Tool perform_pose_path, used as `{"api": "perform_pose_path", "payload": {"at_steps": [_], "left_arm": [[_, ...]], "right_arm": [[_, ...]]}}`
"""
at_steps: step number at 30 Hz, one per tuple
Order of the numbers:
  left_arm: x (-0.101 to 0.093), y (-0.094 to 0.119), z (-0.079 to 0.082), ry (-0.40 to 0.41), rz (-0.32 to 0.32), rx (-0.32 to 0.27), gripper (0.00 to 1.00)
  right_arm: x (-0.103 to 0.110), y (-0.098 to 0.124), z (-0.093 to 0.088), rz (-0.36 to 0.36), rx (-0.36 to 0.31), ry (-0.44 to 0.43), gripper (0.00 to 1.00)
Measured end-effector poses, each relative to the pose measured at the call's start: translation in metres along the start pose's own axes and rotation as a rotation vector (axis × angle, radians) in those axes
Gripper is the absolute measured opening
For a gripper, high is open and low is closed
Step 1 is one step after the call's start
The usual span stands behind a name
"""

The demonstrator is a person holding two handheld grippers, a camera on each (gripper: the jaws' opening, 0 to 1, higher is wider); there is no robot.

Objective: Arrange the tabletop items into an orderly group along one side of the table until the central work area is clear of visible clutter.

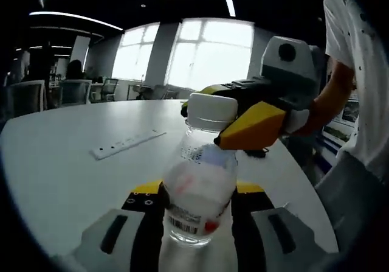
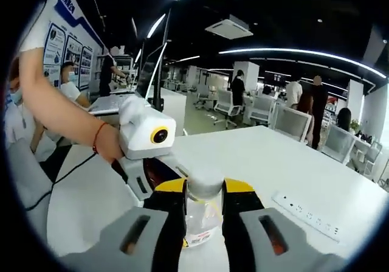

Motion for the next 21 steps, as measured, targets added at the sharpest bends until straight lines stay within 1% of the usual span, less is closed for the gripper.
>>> {"api": "perform_pose_path", "payload": {"at_steps": [7,10,11,21], "left_arm": [[-0.0024,0.0017,0.0002,-0.011,-0.007,0.002,0.43],[-0.0041,0.0015,-0.0004,-0.019,-0.011,0.008,0.44],[-0.0042,0.0015,-0.0004,-0.019,-0.011,0.008,0.44],[-0.0057,0.0022,0.0005,-0.028,-0.011,0.014,0.47]], "right_arm": [[0.0064,0.0016,-0.0002,-0.001,0.019,0.05,0.2],[0.0083,0.0032,-0.0005,-0.011,0.038,0.057,0.2],[0.0082,0.0037,-0.0008,-0.018,0.041,0.073,0.2],[0.0089,0.0069,-0.0027,-0.038,0.058,0.1,0.21]]}}
Point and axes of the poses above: the point that each gripper's makers call its tool centre point, and the gripper's own axes: y roughly backward along the fingers, x roughly to its left, z roughly out of its top, the point moved 3 cm from there along y, roughly backward along the fingers, and after that the axes turned 14 degrees about -y, right-handed, at the moved point
